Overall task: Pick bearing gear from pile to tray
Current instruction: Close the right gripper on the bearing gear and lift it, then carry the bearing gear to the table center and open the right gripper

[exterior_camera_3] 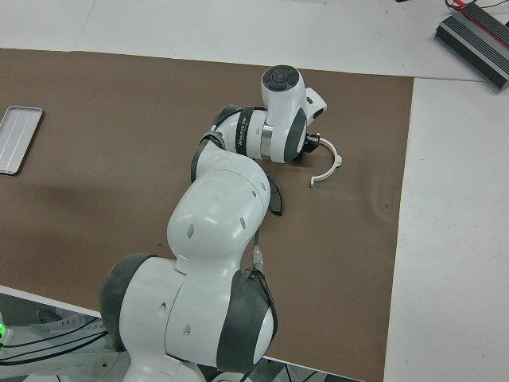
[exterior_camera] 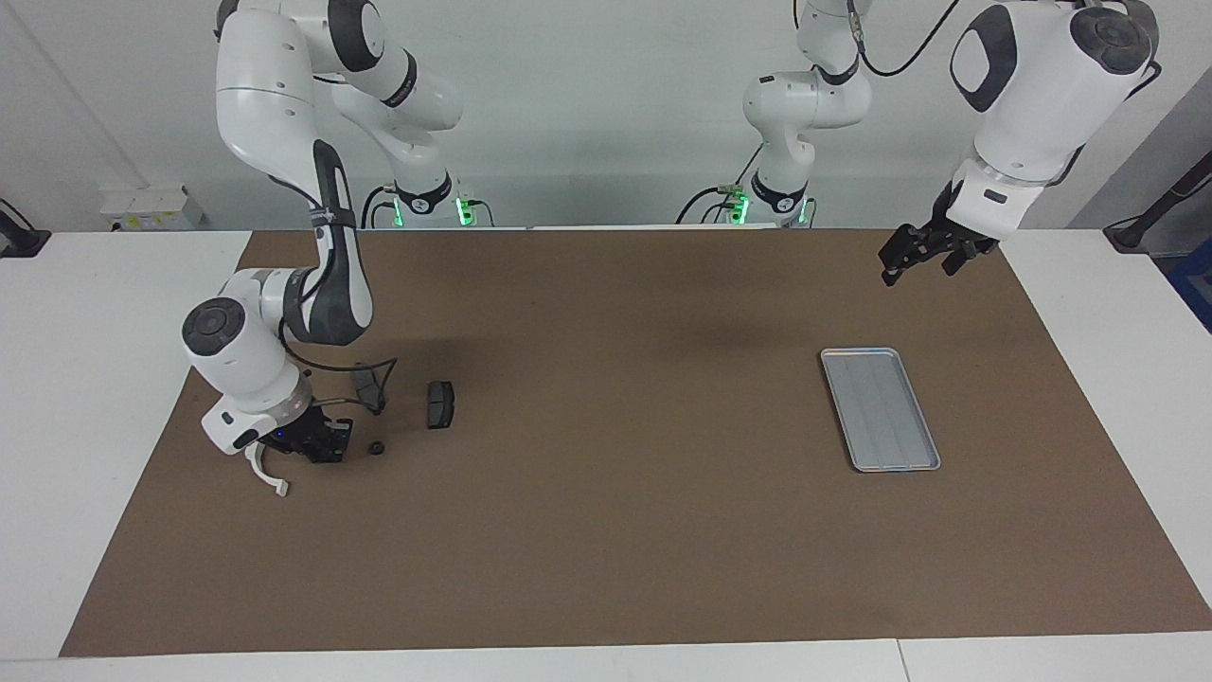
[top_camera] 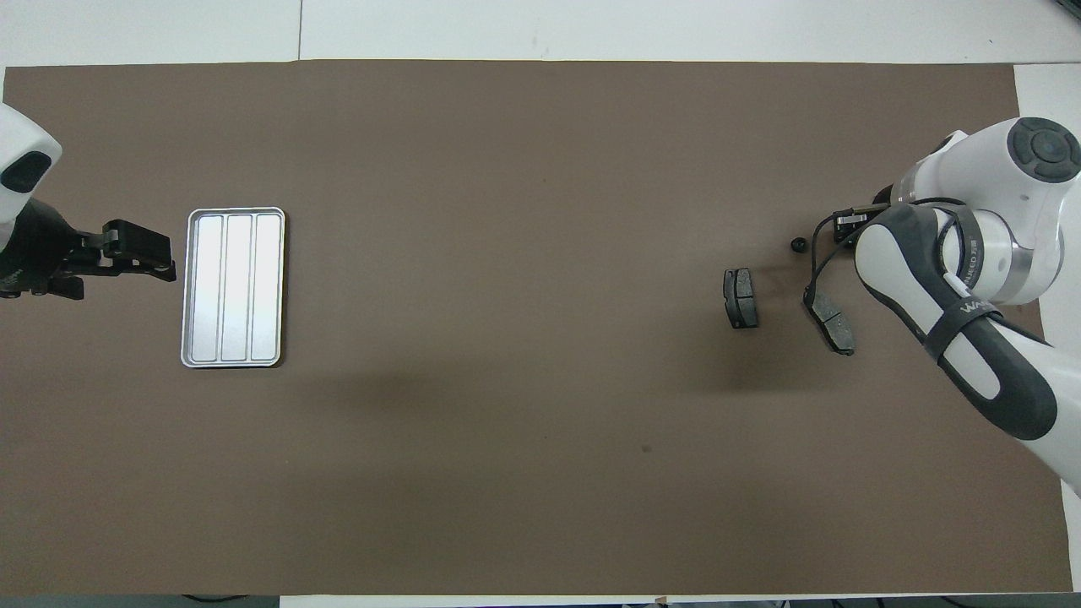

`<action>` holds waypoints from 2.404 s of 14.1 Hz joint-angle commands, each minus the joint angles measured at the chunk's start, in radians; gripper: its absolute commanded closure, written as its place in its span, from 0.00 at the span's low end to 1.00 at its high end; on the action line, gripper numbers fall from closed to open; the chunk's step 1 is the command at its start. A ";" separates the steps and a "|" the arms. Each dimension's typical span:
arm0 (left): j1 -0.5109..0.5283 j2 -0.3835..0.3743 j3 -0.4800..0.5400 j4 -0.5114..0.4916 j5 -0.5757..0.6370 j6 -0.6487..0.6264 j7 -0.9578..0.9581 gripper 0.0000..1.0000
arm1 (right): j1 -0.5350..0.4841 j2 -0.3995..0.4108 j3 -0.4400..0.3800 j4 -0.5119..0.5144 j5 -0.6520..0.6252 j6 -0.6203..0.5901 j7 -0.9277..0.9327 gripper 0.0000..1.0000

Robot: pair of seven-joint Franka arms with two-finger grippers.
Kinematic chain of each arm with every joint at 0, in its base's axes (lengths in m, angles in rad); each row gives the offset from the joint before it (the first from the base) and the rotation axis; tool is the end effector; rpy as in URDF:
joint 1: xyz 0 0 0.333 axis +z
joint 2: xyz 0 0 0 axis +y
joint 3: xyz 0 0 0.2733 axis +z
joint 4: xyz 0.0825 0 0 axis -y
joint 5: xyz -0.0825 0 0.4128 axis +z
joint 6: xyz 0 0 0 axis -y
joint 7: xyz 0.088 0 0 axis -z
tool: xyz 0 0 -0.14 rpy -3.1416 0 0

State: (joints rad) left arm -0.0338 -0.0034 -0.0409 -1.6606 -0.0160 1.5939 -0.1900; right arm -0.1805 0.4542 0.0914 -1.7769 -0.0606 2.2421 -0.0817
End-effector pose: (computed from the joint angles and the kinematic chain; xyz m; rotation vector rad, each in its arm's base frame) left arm 0.5771 -0.0454 0.5079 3.1273 0.1819 -0.1016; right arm 0.6574 -0.0635 0.2165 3.1325 0.0321 0.0198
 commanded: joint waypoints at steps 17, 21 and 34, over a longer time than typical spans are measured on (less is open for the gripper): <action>0.005 -0.007 -0.004 0.004 0.013 0.000 0.006 0.00 | 0.633 -0.034 0.014 0.317 -0.054 -0.299 1.000 1.00; 0.005 -0.007 -0.004 0.004 0.013 0.000 0.006 0.00 | 0.674 -0.017 0.016 0.214 -0.051 -0.148 1.071 1.00; 0.005 -0.006 -0.004 0.004 0.013 0.000 0.006 0.00 | 0.685 0.034 0.016 0.079 -0.005 0.005 1.076 1.00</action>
State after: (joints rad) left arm -0.0338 -0.0034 -0.0409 -1.6606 -0.0160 1.5939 -0.1900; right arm 0.5066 0.4993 0.1056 -1.6564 -0.0833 2.2162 0.9912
